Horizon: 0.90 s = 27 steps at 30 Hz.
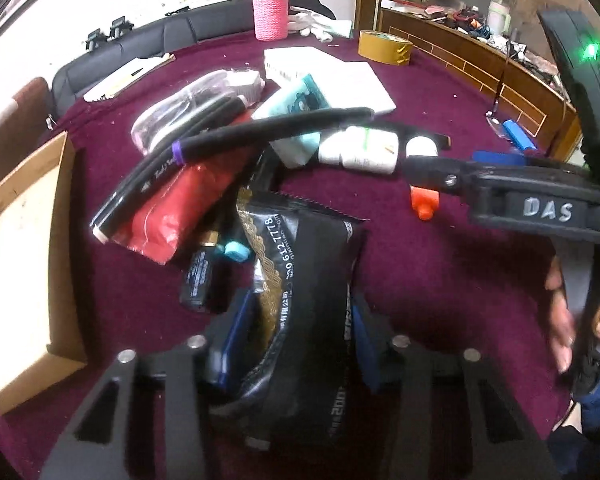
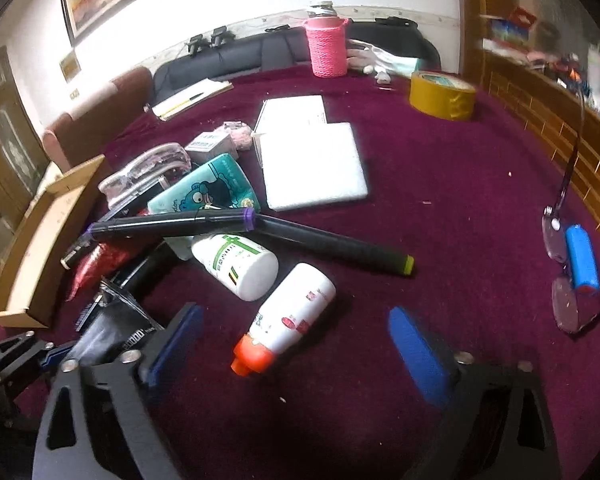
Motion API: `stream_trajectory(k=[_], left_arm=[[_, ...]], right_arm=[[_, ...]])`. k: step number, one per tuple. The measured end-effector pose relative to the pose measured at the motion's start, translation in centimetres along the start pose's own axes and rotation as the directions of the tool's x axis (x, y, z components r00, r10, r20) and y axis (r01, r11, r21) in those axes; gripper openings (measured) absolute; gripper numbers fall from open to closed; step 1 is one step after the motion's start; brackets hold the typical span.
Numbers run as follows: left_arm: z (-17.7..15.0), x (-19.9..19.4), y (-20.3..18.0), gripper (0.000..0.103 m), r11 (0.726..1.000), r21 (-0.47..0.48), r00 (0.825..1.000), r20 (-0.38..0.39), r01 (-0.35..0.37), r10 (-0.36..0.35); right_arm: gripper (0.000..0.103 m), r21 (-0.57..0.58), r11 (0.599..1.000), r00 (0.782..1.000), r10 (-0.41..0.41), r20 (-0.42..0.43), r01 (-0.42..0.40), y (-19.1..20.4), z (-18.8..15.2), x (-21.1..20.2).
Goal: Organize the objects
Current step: 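Lower the left gripper onto the black snack packet and close it, then carry the black packet with the left gripper over the cardboard tray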
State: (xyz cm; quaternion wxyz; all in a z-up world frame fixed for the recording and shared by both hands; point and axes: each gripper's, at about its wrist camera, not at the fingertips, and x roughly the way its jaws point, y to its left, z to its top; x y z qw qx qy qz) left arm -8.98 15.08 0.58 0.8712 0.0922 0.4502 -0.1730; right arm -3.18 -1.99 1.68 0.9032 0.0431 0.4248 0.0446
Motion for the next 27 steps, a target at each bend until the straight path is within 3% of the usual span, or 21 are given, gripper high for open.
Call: stream_trajectory(k=[2,7,13,14,16,19,27], left_arm=[[0.1,-0.2,-0.3,0.034,1.0,0.003,1.0,0.017,-0.011,0.011],[-0.4,-0.8,-0.4,0.03,1.0,0.004,0.999,0.033,-0.001,0.001],[-0.1,0.3,-0.5,0.045,1.0,0.019,1.0,0.016,-0.001,0.001],[-0.1,0.2,-0.6,0.045,1.0,0.021,1.0,0.024,-0.009,0.008],[-0.2,0.0,-0.6,0.033,1.0,0.018,0.999,0.045,0.008,-0.009],[-0.3,-0.8,0.5,0.03,0.99,-0.024,0.989,0.071,0.136,-0.134],[-0.5,-3.3,3.2,0.03,0.944,-0.122,0.944,0.158,0.308,-0.288]], right_arm=[[0.069,0.016,1.0,0.999,-0.015,-0.045,0.016,-0.2,-0.1,0.9],[0.045,0.055,0.998,0.999,-0.008,-0.043,0.01,-1.8,-0.3,0.7],[0.04,0.084,0.996,0.999,0.025,-0.026,-0.023,-2.6,-0.7,-0.1],[0.039,0.087,0.996,0.999,0.027,-0.023,-0.025,-2.6,-0.6,0.0],[0.039,0.093,0.995,0.999,0.038,-0.017,-0.037,-2.7,-0.7,-0.3],[0.039,0.11,0.992,0.998,0.059,-0.001,-0.058,-2.9,-0.8,-0.8],[0.039,0.118,0.99,0.997,0.072,0.028,-0.075,-3.0,-1.0,-2.0]])
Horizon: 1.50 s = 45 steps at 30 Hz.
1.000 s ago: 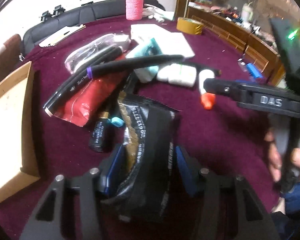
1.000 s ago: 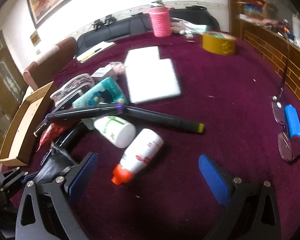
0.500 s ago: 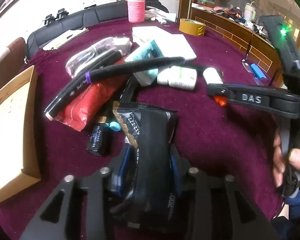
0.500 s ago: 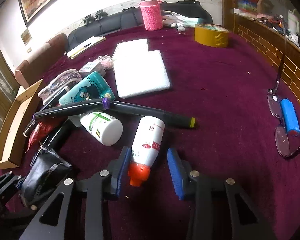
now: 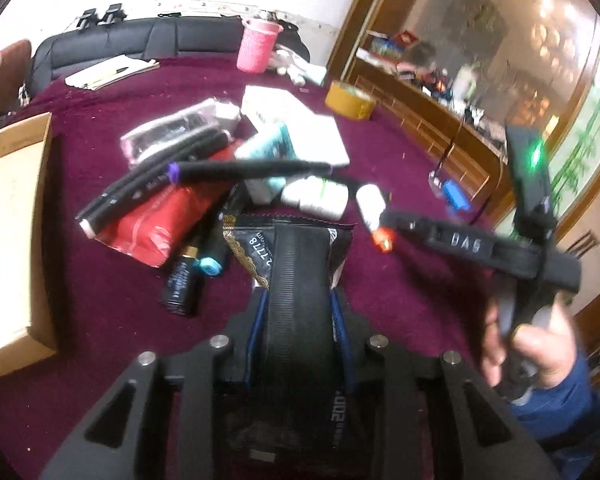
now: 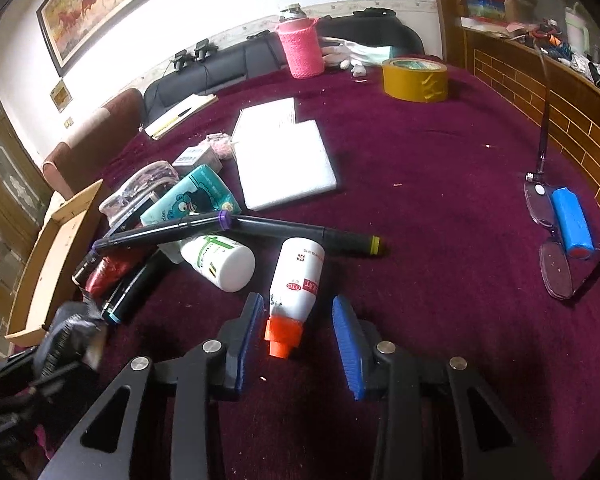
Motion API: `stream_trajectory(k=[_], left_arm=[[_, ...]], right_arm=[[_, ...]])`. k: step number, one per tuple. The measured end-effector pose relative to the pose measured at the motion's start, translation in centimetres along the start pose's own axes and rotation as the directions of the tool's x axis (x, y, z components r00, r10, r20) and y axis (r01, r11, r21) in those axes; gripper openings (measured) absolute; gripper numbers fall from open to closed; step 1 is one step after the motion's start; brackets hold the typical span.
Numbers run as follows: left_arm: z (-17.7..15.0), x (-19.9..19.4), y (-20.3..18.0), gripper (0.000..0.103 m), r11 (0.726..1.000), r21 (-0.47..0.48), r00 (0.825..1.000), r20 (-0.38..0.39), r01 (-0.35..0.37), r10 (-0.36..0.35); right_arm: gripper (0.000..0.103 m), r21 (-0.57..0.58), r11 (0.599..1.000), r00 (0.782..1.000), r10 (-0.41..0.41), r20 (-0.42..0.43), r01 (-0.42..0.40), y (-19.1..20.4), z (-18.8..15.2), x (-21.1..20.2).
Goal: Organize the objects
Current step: 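Carry the black packet with the left gripper over the cardboard tray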
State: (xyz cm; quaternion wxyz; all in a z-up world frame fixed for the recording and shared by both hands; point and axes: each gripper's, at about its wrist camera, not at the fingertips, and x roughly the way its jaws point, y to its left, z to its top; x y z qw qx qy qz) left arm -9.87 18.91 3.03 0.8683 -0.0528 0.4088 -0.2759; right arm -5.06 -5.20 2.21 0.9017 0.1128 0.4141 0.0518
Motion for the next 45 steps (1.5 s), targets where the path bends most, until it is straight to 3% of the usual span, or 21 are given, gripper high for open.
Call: stream_trajectory(k=[10,23,31,38,45], left_arm=[[1.4,-5.5,2.9,0.03,0.988,-0.097,0.985,0.141,0.118,-0.104],[1.4,-12.8,7.2,0.03,0.947,-0.134,0.926,0.289,0.292,-0.245],[1.1,-14.9,8.8,0.03,0.957,-0.151,0.928,0.322,0.247,-0.188],[0.8,-16.5,10.9,0.03,0.981,-0.188,0.945,0.328,0.055,0.01],[2.2,-16.6,15.1,0.03,0.961,-0.248,0.947,0.257,-0.126,0.191]], right_arm=[[0.039,-0.054,0.994,0.993,0.095,0.073,-0.092,1.9,0.2,-2.9],[0.04,-0.173,0.962,0.975,0.219,0.043,-0.209,8.0,0.7,-4.9],[0.04,-0.251,0.93,0.961,0.276,0.0,-0.268,12.5,1.1,-5.0],[0.04,-0.313,0.889,0.941,0.331,-0.066,-0.335,17.5,1.8,-4.2],[0.04,-0.345,0.861,0.928,0.345,-0.141,-0.372,23.1,4.3,-1.3]])
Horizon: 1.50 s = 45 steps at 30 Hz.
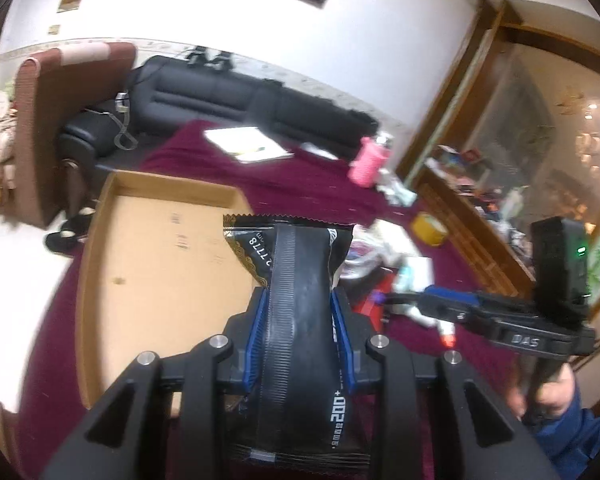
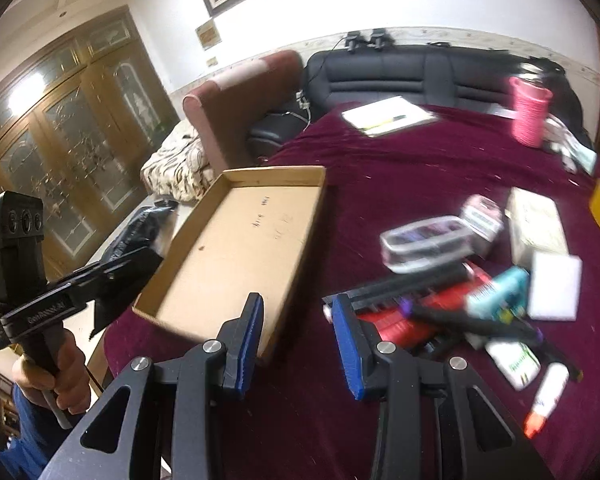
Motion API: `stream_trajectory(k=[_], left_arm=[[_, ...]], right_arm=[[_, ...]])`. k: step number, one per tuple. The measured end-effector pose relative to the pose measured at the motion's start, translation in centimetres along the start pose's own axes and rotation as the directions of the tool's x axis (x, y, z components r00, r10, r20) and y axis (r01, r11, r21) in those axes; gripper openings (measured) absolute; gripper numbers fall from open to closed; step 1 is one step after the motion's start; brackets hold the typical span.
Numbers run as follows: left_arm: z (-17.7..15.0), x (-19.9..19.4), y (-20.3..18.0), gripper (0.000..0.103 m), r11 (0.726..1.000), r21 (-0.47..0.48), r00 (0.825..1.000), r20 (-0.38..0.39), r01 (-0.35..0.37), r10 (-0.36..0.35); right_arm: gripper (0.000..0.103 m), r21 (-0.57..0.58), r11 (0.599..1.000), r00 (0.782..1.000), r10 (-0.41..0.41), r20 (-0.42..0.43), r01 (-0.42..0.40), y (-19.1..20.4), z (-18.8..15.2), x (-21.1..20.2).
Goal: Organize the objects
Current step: 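Carry the black packet with the left gripper over the cardboard tray, then open the left gripper to drop the black packet into the tray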
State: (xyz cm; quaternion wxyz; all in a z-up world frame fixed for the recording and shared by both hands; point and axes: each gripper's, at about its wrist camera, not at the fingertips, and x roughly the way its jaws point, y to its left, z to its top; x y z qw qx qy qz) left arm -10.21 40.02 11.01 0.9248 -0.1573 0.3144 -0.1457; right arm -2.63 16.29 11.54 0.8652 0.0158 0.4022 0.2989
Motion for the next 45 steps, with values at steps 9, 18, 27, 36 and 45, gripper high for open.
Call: stream_trajectory(k=[9,18,27,36,45], left_arm=[[5.4,4.7,5.8,0.03,0.983,-0.017,0.979,-0.094,-0.185,0.183],[7.2,11.9,10.5,0.03,0.958,-0.097,0.947,-0.207,-0.269,0.245],[7.3,13.7,12.1,0.031,0.955,-0.112,0.943,-0.224,-0.275,0.246],[8.2,14.8,13.0,0.06,0.938,-0.176,0.944,-0.2,-0.298,0.262],[6.8,9.7,4.7,0.075,0.977,0.012,0.973,-0.091,-0.211,0.211]], right_arm=[[0.04,0.065,0.997,0.993,0.039,-0.108,-0.032,1.7,8.1,10.1],[0.04,0.218,0.975,0.976,0.097,-0.194,-0.053,1.1,12.1,20.4],[0.041,0.188,0.982,0.974,0.049,-0.222,-0.007,0.8,13.1,22.7],[0.05,0.205,0.978,0.988,0.053,-0.146,-0.022,-0.5,12.2,18.8],[0.049,0.119,0.992,0.999,-0.033,-0.006,0.034,-1.2,4.7,8.1]])
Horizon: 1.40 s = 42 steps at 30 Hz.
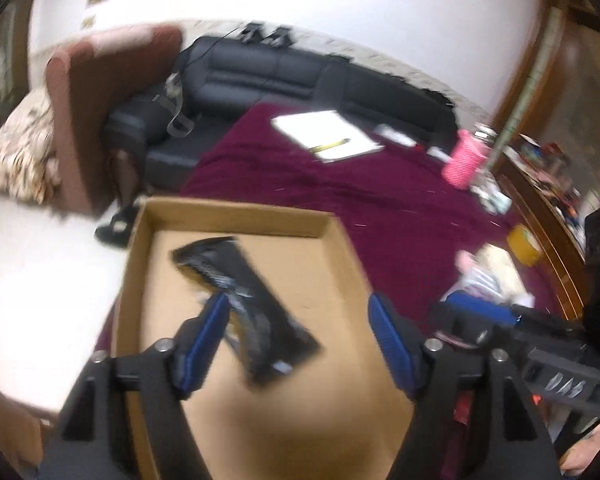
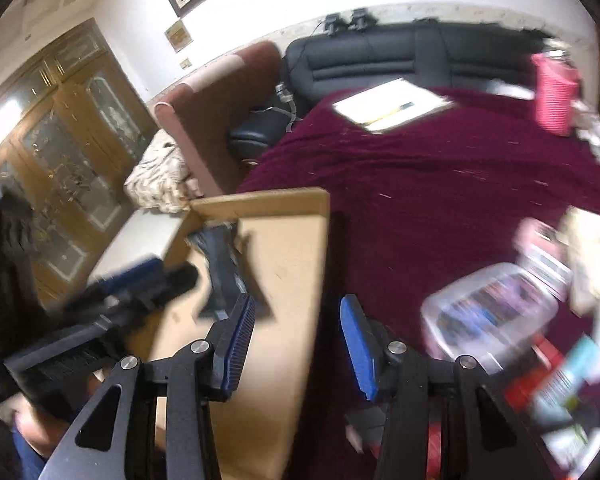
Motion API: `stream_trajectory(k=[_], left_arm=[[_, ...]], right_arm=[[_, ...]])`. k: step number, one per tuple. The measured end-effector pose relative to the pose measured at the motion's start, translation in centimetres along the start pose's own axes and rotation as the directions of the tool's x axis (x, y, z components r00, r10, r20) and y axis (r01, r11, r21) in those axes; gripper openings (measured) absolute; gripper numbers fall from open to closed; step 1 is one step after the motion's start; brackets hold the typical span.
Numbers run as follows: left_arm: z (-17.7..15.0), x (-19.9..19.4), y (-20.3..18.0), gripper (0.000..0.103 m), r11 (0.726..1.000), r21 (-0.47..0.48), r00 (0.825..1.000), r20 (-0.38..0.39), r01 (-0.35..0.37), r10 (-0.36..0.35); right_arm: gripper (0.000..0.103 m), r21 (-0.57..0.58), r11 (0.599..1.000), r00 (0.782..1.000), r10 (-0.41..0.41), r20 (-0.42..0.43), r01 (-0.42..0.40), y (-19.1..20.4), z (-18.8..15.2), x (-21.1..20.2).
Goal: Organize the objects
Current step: 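Grasp the purple-capped black marker with the left gripper while the right grasps the orange-capped white bottle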
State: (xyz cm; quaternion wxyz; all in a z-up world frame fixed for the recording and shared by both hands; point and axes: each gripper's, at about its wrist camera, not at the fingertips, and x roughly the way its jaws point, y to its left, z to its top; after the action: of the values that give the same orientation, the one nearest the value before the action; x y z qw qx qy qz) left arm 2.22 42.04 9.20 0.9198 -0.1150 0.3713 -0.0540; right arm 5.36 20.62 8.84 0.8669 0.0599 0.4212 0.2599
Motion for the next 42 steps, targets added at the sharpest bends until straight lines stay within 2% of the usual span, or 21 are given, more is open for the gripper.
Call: stream_trajectory(k=[4,6,7,8,9,10,12,17,20,21,23,25,26,29,31,32,35,37,41,42], left_arm=[[-2.1,-1.7,-4.5,0.076,0.993,0.081,0.996,0.002,0.087,-0.088],[-3.4,-1.9,-7.3,0.076,0.983,0.133,0.992,-0.022,0.129,-0.127],[-4.2,-1.8,-8.7,0.076,0.976,0.164,0.989,-0.042,0.144,-0.139],[-4.7,-1.7,-9.7,0.076,0.97,0.184,0.987,-0.052,0.157,-0.15],[-5.4,-1.6,-11.1,0.076,0.961,0.213,0.984,-0.068,0.177,-0.166],[-6.0,-1.3,-12.1,0.076,0.953,0.236,0.981,-0.084,0.19,-0.175],[-7.4,-0.5,-14.5,0.076,0.932,0.282,0.972,-0.127,0.227,-0.198],[-10.5,0.9,-17.6,0.076,0.919,0.305,0.961,-0.193,0.252,-0.199],[-12.5,0.0,-19.2,0.073,0.904,0.357,0.967,-0.174,0.236,-0.184],[-12.9,-0.2,-19.5,0.073,0.899,0.373,0.969,-0.17,0.229,-0.176],[-13.7,-0.7,-20.1,0.073,0.892,0.391,0.97,-0.168,0.229,-0.175],[-14.0,-0.9,-20.6,0.073,0.888,0.393,0.968,-0.172,0.239,-0.184],[-14.1,-0.9,-20.8,0.073,0.886,0.395,0.967,-0.172,0.242,-0.187],[-14.0,-0.6,-21.4,0.073,0.881,0.401,0.964,-0.184,0.252,-0.193],[-13.6,-0.5,-21.9,0.073,0.874,0.42,0.966,-0.177,0.246,-0.188],[-13.1,-0.5,-22.2,0.073,0.867,0.435,0.967,-0.171,0.244,-0.187],[-11.6,0.3,-23.6,0.071,0.837,0.495,0.972,-0.149,0.234,-0.184],[-10.9,1.3,-24.7,0.062,0.807,0.547,0.974,-0.157,0.222,-0.161],[-10.0,4.1,-27.4,0.06,0.713,0.669,0.976,-0.19,0.208,-0.106],[-10.1,5.0,-28.0,0.053,0.688,0.695,0.975,-0.209,0.206,-0.081]], right_arm=[[0.049,0.043,0.999,0.998,-0.013,0.056,0.011,-3.9,-4.2,-5.2],[0.049,0.102,0.994,0.998,0.027,0.064,-0.033,-7.0,-5.9,-8.2],[0.049,0.131,0.991,0.997,0.015,0.074,-0.025,-8.8,-6.8,-9.9],[0.049,0.147,0.989,0.996,-0.008,0.087,-0.005,-10.0,-7.3,-11.0],[0.053,0.173,0.984,0.992,-0.067,0.102,0.049,-11.8,-8.1,-12.7],[0.059,0.197,0.976,0.988,-0.118,0.1,0.096,-13.2,-8.7,-13.6],[0.061,0.254,0.951,0.979,-0.195,0.058,0.175,-16.7,-10.1,-14.7],[0.059,0.278,0.932,0.97,-0.244,0.006,0.232,-19.6,-12.7,-14.7],[0.048,0.251,0.924,0.956,-0.291,-0.031,0.29,-20.4,-13.0,-13.4],[0.044,0.25,0.923,0.956,-0.289,-0.049,0.291,-20.6,-12.8,-12.8],[0.041,0.243,0.927,0.958,-0.278,-0.067,0.286,-20.9,-12.6,-11.7],[0.03,0.205,0.919,0.942,-0.324,-0.09,0.336,-20.8,-12.7,-10.5],[0.03,0.194,0.919,0.939,-0.33,-0.102,0.344,-20.8,-12.8,-10.2],[0.029,0.218,0.923,0.949,-0.304,-0.086,0.316,-21.1,-13.4,-10.3],[0.029,0.26,0.93,0.965,-0.261,-0.034,0.26,-21.8,-13.9,-11.3],[0.029,0.281,0.934,0.972,-0.234,0.019,0.219,-22.4,-14.3,-12.1],[0.029,0.323,0.928,0.973,-0.221,0.071,0.187,-23.8,-15.2,-12.8],[0.029,0.347,0.922,0.978,-0.203,0.058,0.171,-24.5,-15.7,-12.6],[0.029,0.366,0.921,0.982,-0.173,0.074,0.135,-24.8,-15.7,-12.8],[0.03,0.372,0.92,0.983,-0.163,0.078,0.123,-24.9,-15.7,-12.9]])
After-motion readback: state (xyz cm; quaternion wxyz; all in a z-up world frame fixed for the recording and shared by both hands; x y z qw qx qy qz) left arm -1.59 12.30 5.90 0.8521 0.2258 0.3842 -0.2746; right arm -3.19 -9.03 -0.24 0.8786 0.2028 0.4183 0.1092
